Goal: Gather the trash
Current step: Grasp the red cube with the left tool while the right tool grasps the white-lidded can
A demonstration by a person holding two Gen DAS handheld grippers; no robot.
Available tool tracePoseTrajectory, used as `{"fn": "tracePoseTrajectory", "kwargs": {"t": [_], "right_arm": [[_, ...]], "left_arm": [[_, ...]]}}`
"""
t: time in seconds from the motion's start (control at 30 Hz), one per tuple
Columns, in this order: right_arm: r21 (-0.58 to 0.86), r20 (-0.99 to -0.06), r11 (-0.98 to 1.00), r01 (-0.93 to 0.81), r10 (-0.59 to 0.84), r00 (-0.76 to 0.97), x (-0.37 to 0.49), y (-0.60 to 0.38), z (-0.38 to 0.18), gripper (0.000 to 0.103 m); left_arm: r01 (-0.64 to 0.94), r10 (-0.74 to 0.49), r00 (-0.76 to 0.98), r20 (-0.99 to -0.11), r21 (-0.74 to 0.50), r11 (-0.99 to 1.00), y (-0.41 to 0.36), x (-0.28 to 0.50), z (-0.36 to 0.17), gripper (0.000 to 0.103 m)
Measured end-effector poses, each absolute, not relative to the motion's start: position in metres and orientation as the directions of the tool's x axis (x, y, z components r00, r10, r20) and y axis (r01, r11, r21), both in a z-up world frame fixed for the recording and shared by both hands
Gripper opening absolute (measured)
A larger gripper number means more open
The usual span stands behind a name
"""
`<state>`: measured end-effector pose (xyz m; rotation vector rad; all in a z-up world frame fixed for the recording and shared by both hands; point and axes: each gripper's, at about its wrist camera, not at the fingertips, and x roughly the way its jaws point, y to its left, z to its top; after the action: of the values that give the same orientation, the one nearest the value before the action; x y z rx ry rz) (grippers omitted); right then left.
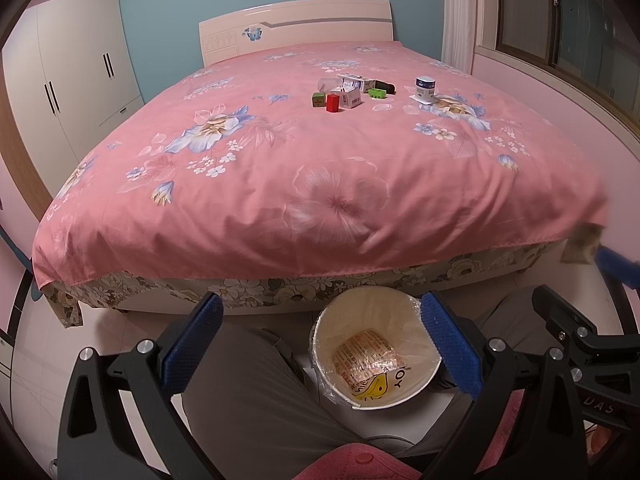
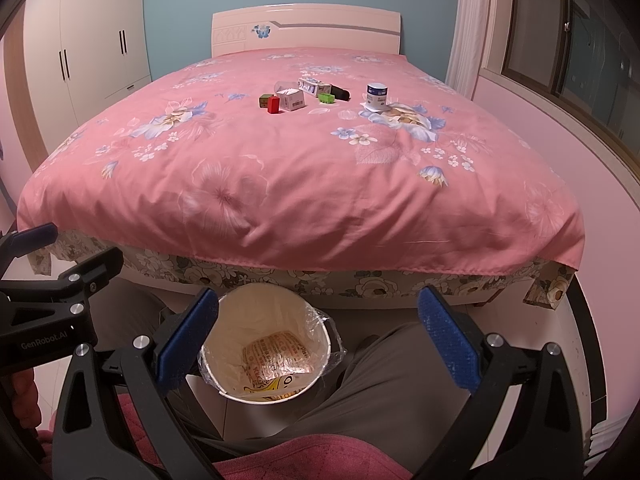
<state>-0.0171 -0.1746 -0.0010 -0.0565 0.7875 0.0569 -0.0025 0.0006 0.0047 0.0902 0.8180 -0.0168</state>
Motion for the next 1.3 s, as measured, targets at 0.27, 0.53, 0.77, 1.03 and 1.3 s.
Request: {"fn": "tracePoseTrajectory", "kwargs": {"t": [0.27,0.53,0.77,1.03,1.3], "right_arm": [[-0.043,-0.698,0.996,-0.073,0.023,0.716,-0.016,-0.176,0.004,0.098],[-0.102,-0.626,0.994,-0.041,-0.032,0.779,0.011,-0.19,0.038,0.098],[-0.11,-0.601,0.994,-0.01,-0.058,0.797,0.068,-0.208,0.068,0.098],[-0.101,-0.595,0.995,0.024,-0.08,0.8,0.146,-0.232,0.081,0.098],[-0.091,-0.607,0.994,0.067,-0.108,0.787,0.226,-0.259,0.079,0.098]], "left_arm": [[0.049,0.024,0.692,-0.721,0.08,0.996,0.0,-0.001,0.005,0.101],[0.046,0.019,0.713,-0.7,0.075,0.996,0.0,0.046,0.025,0.101],[0.047,0.016,0.724,-0.69,0.072,0.996,0.002,0.114,0.053,0.101],[0.066,0.025,0.718,-0.695,0.103,0.993,-0.008,0.202,0.057,0.101],[0.103,0.002,0.691,-0.723,0.102,0.989,-0.022,0.276,0.042,0.101]]}}
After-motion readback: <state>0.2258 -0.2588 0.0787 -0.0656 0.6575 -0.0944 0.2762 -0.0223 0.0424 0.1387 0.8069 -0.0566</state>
